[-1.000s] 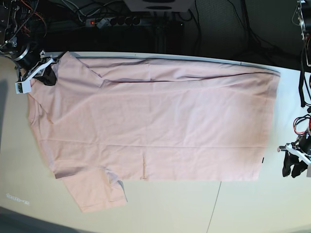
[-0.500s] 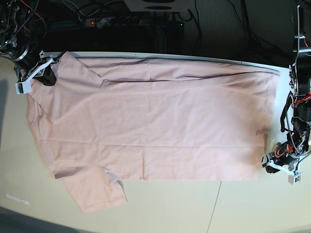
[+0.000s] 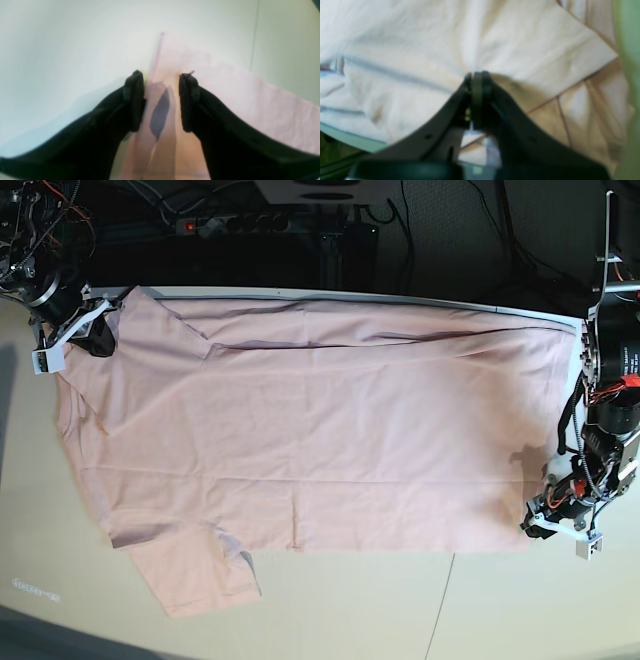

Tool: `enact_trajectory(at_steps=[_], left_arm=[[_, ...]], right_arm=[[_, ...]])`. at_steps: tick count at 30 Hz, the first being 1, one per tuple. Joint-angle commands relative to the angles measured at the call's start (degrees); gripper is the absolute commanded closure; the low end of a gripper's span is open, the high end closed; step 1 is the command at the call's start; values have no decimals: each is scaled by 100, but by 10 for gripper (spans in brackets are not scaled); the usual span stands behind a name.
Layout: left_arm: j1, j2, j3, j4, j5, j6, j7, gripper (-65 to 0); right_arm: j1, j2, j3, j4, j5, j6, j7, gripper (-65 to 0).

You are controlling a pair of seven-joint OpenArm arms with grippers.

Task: Fold the T-shirt properly
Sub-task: 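Release the left gripper and move it to the shirt's side edge, then release the right gripper and move it to the shirt's side edge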

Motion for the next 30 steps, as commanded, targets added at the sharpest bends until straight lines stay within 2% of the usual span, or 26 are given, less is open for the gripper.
enact_trajectory(at_steps=[1, 8, 10, 17, 23, 30], left_arm=[[-155, 17, -4, 42, 81, -127, 57, -270], [-151, 297, -4, 42, 402, -76, -9, -268], [-153, 345, -4, 42, 463, -13, -9, -250], [-151, 372, -4, 42, 640, -13, -164, -5], [-153, 372, -4, 42, 678, -15, -249, 0], [-155, 374, -4, 42, 678, -15, -245, 0]], right_arm=[[-48, 92, 37, 0, -238, 245, -306, 0], [-48, 92, 37, 0, -232, 243, -350, 0], [-48, 92, 37, 0, -225, 243, -348, 0], [-33, 92, 37, 0, -17, 243, -345, 0], [-15, 131, 39, 76, 514, 243, -343, 0], [-13, 210, 229, 750, 619, 243, -323, 0]])
